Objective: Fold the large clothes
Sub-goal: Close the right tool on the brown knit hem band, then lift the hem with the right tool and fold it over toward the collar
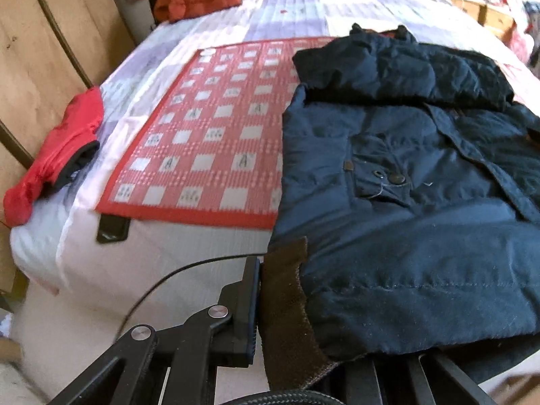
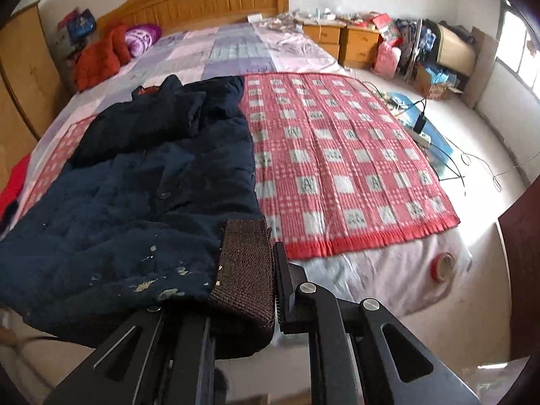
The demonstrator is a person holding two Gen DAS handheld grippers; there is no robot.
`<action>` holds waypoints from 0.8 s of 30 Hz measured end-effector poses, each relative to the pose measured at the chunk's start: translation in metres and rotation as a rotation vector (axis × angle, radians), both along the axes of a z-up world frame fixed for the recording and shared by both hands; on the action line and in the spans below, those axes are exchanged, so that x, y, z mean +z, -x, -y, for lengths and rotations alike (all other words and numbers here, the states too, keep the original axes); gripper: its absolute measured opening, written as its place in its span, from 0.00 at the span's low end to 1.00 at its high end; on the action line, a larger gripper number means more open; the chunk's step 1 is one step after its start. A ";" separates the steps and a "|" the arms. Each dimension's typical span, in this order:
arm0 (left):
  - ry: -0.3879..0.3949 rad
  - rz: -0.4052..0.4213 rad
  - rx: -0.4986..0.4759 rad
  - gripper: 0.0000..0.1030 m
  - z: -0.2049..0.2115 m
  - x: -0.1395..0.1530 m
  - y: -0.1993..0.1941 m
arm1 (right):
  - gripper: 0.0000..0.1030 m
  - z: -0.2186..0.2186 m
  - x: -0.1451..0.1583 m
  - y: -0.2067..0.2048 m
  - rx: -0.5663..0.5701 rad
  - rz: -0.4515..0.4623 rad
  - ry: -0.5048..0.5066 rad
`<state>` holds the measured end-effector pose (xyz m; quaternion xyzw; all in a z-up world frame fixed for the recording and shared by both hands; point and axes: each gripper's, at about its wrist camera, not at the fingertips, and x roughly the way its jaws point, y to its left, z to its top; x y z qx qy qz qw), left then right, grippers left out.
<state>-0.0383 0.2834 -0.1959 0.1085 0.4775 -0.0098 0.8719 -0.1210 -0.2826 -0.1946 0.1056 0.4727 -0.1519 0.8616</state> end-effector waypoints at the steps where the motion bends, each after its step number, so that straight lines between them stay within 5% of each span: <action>1: -0.004 -0.023 -0.007 0.15 -0.001 0.005 0.003 | 0.12 0.000 0.006 0.005 0.001 -0.015 -0.002; 6: -0.004 -0.083 -0.063 0.15 -0.001 0.026 -0.015 | 0.12 0.004 0.046 0.005 0.010 -0.077 -0.006; 11: 0.028 -0.057 -0.102 0.15 -0.003 0.056 -0.093 | 0.12 0.003 0.089 -0.052 0.010 -0.055 0.017; 18: 0.087 -0.024 -0.168 0.15 0.003 0.085 -0.248 | 0.12 0.015 0.139 -0.185 -0.024 0.032 0.053; 24: 0.088 -0.123 -0.150 0.15 0.025 0.044 -0.396 | 0.12 0.044 0.123 -0.333 -0.007 0.060 0.077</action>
